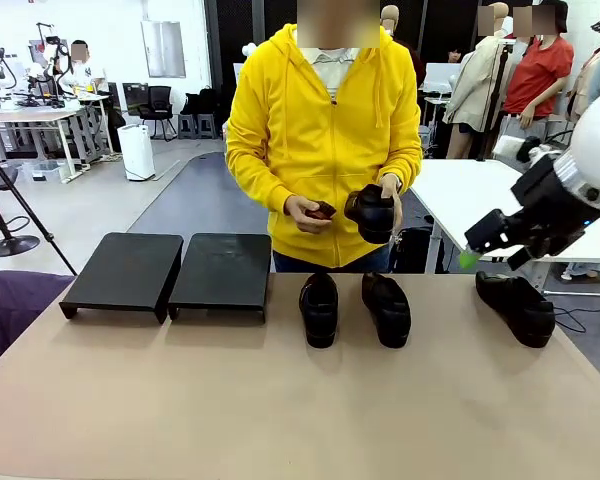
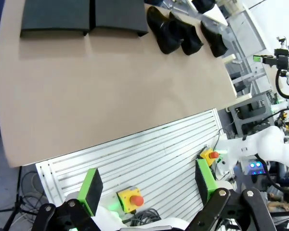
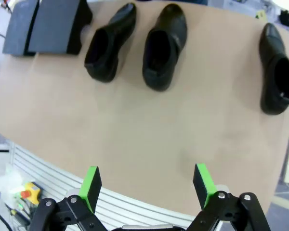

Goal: Organize the shoes by placing them on the stand.
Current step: Pick up one Shoe and place it in the middle of the table.

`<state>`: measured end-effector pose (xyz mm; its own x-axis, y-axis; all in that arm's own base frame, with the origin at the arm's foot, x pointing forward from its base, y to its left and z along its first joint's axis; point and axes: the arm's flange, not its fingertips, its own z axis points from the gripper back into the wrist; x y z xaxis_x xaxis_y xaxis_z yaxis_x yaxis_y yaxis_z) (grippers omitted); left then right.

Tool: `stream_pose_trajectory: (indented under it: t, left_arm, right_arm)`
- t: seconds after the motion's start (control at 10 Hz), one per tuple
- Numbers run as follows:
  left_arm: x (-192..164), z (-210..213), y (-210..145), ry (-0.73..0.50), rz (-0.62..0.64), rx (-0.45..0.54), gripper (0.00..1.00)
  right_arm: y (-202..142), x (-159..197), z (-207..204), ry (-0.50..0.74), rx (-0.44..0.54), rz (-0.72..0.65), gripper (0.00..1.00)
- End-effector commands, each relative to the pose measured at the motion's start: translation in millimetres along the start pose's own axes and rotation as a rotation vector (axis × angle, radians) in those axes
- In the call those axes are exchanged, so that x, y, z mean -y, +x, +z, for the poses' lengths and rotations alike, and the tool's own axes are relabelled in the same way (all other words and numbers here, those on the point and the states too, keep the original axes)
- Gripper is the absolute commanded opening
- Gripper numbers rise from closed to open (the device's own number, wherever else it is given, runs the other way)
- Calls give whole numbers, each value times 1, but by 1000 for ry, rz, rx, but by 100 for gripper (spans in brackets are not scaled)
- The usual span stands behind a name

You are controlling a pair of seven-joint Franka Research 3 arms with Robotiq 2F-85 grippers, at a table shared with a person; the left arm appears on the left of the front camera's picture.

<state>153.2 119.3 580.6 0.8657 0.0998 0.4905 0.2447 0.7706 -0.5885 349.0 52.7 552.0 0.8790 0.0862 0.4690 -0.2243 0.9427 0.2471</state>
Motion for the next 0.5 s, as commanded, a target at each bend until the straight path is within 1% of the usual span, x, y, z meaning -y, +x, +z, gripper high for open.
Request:
stream_pose_trajectory:
  t: [0.0,0.1,0.2,0.3,0.4]
  left_arm:
    - [0,1,-1,-16,-16,1,100]
    - [0,1,-1,-16,-16,1,100]
    - [0,1,-1,-16,-16,1,100]
    - [0,1,-1,-16,-16,1,100]
    - [0,1,-1,-16,-16,1,100]
  right_arm:
    - [-25,47,59,59,14,-42,100]
    - [-50,72,91,68,25,-89,100]
    - [-70,89,111,76,40,-132,100]
    - [-87,100,125,72,44,-163,100]
    - [-101,107,132,94,61,-180,100]
